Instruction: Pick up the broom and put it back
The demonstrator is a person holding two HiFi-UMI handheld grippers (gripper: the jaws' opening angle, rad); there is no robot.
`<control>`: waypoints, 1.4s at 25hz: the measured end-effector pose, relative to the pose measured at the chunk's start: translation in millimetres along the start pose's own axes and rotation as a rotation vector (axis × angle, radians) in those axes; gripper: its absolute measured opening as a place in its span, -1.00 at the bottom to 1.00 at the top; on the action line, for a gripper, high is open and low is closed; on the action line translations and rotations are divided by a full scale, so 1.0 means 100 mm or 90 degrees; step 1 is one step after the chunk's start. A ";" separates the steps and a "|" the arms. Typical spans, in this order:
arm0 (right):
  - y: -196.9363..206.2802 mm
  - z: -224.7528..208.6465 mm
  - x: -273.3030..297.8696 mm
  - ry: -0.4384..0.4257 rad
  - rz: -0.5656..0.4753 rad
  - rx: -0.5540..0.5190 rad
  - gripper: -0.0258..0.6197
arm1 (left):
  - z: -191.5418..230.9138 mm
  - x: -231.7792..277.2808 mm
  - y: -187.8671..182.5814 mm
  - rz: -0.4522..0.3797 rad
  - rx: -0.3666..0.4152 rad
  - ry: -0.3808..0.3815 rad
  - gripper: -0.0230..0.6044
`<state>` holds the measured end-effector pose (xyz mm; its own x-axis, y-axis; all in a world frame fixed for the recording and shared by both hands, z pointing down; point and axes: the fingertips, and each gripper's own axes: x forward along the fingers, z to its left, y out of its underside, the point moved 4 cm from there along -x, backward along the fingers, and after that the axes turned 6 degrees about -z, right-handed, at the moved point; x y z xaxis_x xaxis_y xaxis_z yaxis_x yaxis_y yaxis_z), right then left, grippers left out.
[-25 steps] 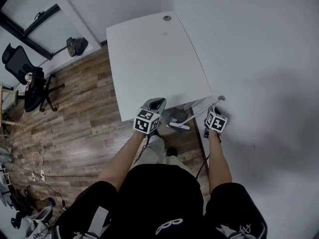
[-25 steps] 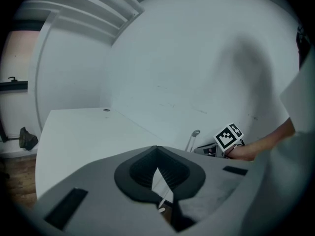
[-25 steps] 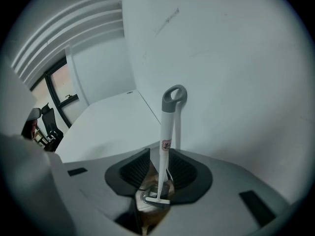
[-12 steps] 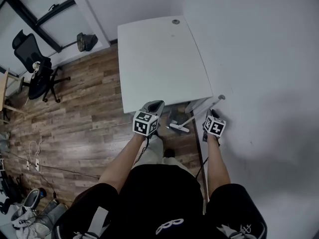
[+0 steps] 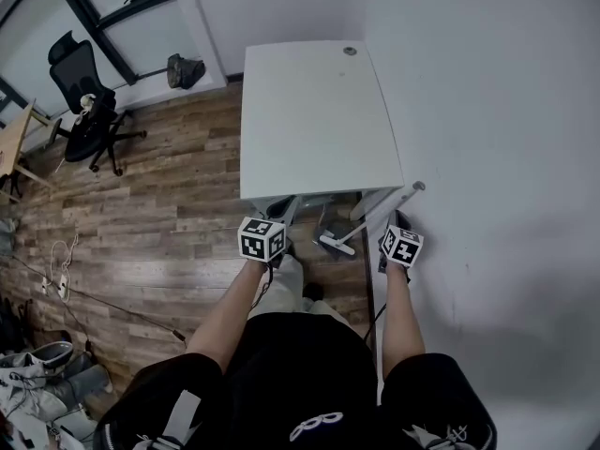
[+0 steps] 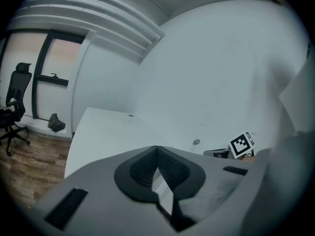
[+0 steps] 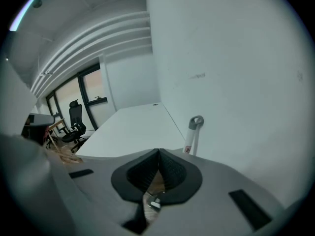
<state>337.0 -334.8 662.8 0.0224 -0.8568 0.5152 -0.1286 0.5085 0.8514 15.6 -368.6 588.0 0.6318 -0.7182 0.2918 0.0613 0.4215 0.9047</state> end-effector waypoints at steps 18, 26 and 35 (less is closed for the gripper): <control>-0.46 1.18 -0.90 -0.153 -0.114 -0.022 -0.84 | 0.02 -0.95 -0.18 -0.044 0.000 0.000 -0.89; -0.34 1.70 -1.50 -0.158 -0.124 -0.025 -0.84 | 0.07 -1.49 -0.29 -0.046 0.027 0.032 -0.89; 0.08 2.04 -2.24 -0.145 -0.125 -0.034 -0.84 | 0.08 -2.17 -0.07 -0.044 0.025 0.037 -0.89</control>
<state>128.5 -156.1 534.4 -0.1818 -0.9330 0.3105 -0.0916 0.3304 0.9394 -127.9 -219.8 520.6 0.6711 -0.7108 0.2110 0.0766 0.3495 0.9338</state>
